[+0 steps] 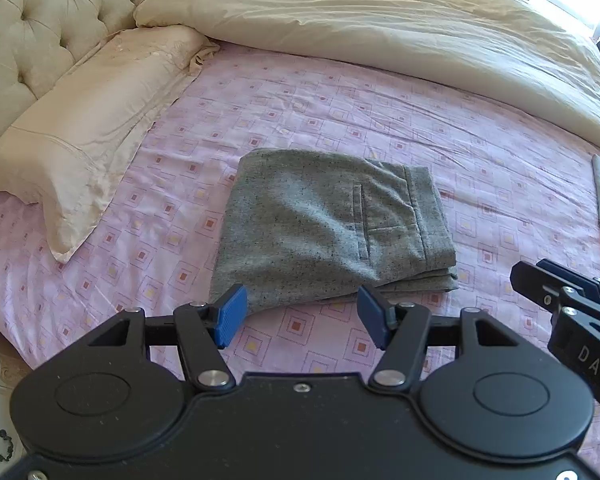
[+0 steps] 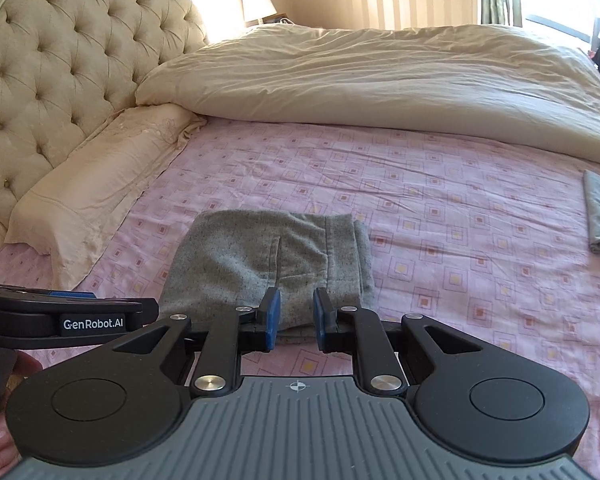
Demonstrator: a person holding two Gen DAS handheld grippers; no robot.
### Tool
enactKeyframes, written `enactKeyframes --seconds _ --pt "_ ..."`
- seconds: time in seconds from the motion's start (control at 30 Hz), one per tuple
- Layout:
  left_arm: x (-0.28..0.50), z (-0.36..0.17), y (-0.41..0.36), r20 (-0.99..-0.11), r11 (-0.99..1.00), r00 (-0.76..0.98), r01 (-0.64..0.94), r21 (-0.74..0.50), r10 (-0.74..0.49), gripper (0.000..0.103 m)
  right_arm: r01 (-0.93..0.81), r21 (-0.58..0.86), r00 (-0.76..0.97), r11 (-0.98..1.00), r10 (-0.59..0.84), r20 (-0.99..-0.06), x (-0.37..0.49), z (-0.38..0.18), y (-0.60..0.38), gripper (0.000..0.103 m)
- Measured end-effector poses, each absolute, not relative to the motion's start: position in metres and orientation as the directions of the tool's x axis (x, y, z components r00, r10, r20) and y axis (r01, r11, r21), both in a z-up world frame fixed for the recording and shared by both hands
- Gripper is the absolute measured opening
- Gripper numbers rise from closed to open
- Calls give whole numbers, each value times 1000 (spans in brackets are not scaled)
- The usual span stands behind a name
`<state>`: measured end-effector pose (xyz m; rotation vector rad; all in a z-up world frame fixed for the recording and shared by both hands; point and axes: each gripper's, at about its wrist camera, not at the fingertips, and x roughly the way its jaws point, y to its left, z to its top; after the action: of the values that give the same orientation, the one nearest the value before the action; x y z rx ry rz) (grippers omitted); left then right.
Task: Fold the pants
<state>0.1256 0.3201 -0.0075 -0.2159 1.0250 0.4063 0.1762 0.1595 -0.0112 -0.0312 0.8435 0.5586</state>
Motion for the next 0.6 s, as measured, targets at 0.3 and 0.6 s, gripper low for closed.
enactKeyframes --seconds 0.3,0.6 --pt "125 -7 317 -862 903 451 -428 19 232 65 -495 182 535 850 463 -706 174 -9 162 18" --pt "123 -9 320 -868 905 441 -425 20 227 65 -497 177 533 849 460 -710 172 -8 167 18"
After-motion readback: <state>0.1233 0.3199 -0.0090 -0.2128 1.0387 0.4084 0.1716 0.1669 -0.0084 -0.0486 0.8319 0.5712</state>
